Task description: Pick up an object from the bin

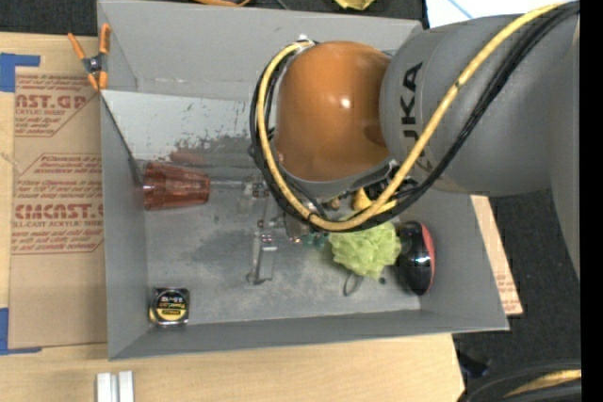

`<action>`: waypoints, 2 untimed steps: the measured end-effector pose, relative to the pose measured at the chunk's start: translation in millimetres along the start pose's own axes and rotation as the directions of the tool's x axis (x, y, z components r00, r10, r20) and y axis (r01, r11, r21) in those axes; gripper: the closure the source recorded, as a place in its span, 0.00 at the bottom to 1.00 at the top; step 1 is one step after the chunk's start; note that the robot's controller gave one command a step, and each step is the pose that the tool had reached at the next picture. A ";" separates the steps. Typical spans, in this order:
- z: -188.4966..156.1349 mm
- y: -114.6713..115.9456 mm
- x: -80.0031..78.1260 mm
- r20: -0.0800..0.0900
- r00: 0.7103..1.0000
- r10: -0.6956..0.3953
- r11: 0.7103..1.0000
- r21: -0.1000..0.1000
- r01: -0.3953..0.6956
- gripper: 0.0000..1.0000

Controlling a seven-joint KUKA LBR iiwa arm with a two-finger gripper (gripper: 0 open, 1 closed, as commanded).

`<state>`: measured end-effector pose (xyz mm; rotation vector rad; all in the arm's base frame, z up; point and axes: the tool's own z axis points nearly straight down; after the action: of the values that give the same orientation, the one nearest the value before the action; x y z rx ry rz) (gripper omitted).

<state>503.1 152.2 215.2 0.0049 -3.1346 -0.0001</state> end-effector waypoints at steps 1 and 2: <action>-4.6 -1.1 -1.6 0.008 1.000 0.002 1.000 -0.001 -0.002 0.00; 103.7 59.4 7.8 0.007 0.943 -0.332 0.943 0.001 0.332 0.00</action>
Offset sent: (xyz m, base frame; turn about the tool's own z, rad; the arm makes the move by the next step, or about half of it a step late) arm -0.0136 0.0821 -0.1452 -0.4671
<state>494.4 211.6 111.5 0.5343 -3.0963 -0.0023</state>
